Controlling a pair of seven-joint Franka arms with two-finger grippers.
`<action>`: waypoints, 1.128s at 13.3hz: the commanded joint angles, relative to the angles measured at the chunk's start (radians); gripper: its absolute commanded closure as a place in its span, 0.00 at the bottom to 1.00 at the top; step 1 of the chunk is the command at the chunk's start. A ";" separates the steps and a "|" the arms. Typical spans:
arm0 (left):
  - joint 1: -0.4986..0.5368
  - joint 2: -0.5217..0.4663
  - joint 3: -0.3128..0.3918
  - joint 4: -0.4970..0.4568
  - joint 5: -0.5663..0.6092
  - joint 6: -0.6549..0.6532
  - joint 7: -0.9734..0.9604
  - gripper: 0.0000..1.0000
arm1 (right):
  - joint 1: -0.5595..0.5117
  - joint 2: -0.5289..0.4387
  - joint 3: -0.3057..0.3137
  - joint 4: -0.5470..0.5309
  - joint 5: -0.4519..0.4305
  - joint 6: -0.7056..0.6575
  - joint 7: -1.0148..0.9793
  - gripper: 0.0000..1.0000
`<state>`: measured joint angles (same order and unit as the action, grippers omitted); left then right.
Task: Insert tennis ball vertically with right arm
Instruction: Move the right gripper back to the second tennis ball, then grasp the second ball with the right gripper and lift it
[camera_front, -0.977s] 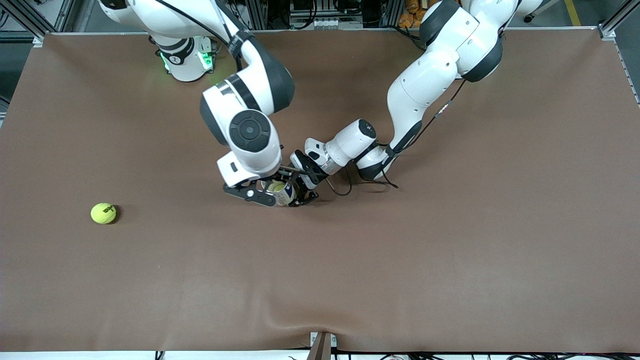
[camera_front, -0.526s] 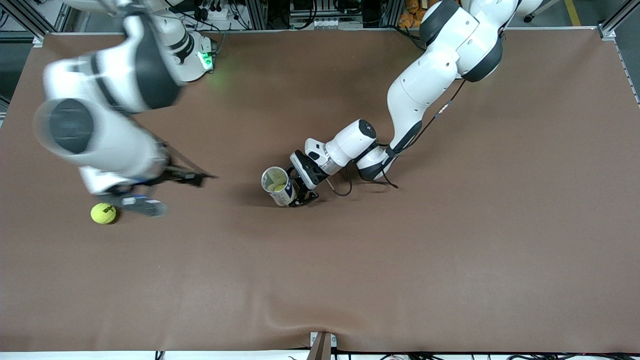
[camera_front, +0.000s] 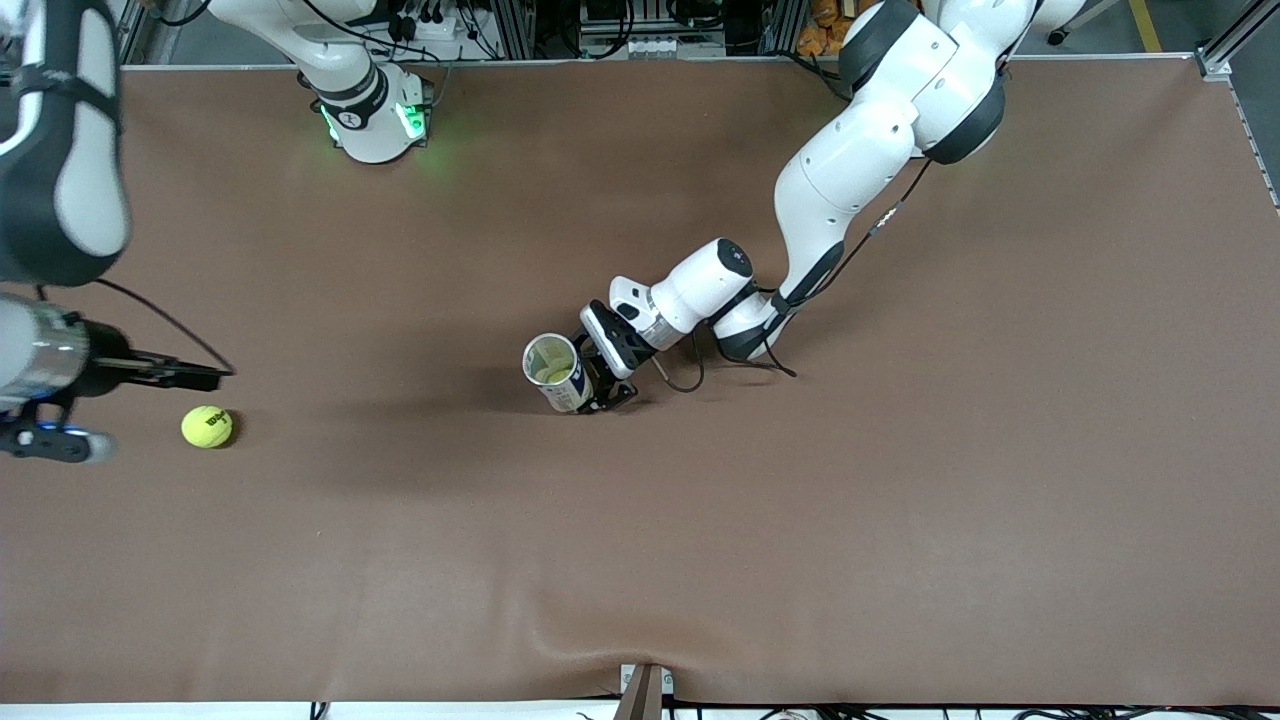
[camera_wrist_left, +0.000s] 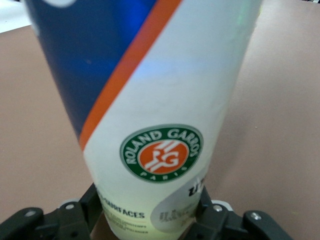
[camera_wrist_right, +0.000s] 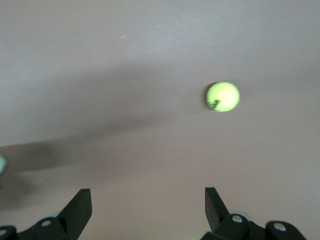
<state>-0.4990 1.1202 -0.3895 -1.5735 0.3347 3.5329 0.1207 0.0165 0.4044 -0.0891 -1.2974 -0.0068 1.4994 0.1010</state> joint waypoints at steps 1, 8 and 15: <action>-0.012 0.010 0.007 0.018 -0.002 0.020 0.004 0.25 | -0.049 0.007 0.020 -0.104 -0.059 0.114 -0.076 0.00; -0.010 0.009 0.009 0.029 -0.002 0.020 0.004 0.25 | -0.128 0.030 0.020 -0.449 -0.145 0.556 -0.198 0.00; -0.009 0.009 0.021 0.030 -0.002 0.020 0.005 0.25 | -0.190 0.115 0.020 -0.582 -0.168 0.843 -0.287 0.00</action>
<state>-0.4983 1.1204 -0.3734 -1.5625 0.3347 3.5330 0.1207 -0.1440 0.5158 -0.0890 -1.8456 -0.1466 2.2853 -0.1689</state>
